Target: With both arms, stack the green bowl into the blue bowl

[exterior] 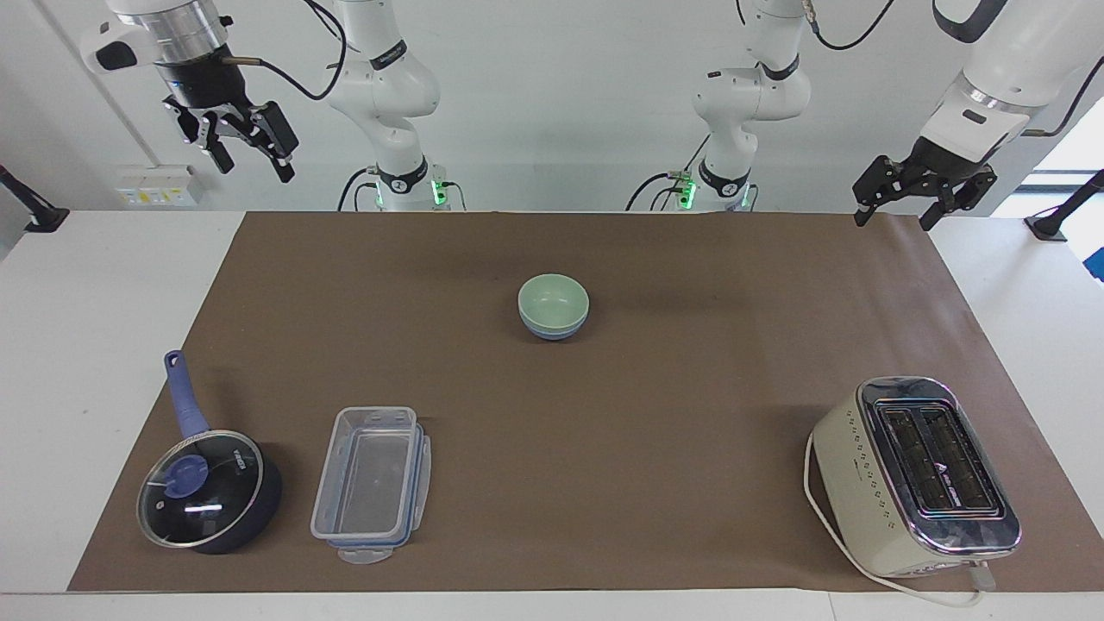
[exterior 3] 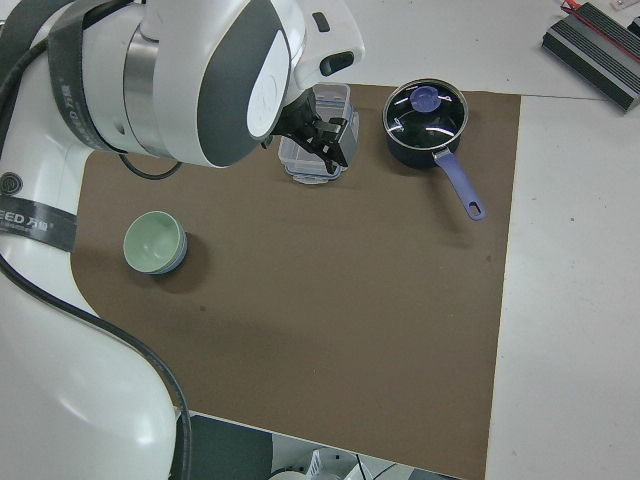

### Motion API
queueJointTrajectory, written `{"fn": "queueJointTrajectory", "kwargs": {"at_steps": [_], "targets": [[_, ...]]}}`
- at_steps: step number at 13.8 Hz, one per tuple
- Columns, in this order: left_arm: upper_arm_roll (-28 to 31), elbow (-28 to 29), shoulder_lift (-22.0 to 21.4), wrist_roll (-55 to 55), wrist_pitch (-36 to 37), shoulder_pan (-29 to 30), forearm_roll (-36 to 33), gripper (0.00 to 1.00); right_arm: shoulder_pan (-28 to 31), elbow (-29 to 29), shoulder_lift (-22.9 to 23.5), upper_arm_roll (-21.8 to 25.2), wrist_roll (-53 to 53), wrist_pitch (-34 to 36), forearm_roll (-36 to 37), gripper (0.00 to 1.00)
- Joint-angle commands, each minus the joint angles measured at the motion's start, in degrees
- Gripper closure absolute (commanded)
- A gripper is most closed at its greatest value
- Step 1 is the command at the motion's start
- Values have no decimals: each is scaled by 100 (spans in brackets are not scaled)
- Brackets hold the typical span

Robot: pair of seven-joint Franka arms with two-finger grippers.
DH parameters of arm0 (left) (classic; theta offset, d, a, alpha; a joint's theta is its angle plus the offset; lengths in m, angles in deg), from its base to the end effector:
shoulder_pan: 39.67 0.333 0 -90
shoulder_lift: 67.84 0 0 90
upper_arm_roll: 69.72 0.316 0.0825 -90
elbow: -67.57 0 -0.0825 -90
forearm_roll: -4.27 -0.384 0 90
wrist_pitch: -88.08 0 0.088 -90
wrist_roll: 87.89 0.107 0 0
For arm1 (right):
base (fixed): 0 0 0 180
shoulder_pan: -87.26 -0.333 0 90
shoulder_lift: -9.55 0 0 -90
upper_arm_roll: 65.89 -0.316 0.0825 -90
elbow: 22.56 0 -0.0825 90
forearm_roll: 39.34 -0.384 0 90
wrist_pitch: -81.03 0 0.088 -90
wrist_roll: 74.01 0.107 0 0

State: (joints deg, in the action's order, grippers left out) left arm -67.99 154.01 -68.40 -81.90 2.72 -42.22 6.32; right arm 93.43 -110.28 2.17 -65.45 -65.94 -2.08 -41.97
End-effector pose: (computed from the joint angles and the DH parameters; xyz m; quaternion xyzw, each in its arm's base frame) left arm 0.5434 -0.0118 0.6519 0.9980 -0.0607 -0.0037 0.0182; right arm 0.4962 -0.0524 0.7002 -0.9917 0.1244 -0.0239 0.0235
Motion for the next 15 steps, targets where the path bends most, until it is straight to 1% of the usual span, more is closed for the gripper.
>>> {"fn": "queueJointTrajectory", "kwargs": {"at_steps": [1,2,3,5,6,8,11,15], "targets": [[-33,-136,56,-63,90,0,-108,0,7,132,26,332,-611,198,131,0],[-33,-136,56,-63,90,0,-108,0,-115,132,26,517,-927,321,96,0],[-33,-136,56,-63,90,0,-108,0,-55,132,44,545,-1000,400,61,0],[-33,-136,56,-63,98,0,-108,0,-281,132,52,537,-992,488,131,0],[-33,-136,56,-45,99,0,-108,0,-474,167,131,615,-983,550,157,0],[-33,-127,48,-45,99,0,-108,0,-502,273,228,721,-983,586,157,0],[-33,-127,56,-45,99,0,-108,0,-660,256,202,747,-957,507,210,0],[-33,-127,48,-54,107,0,-108,0,-661,229,150,678,-790,480,254,0]]}}
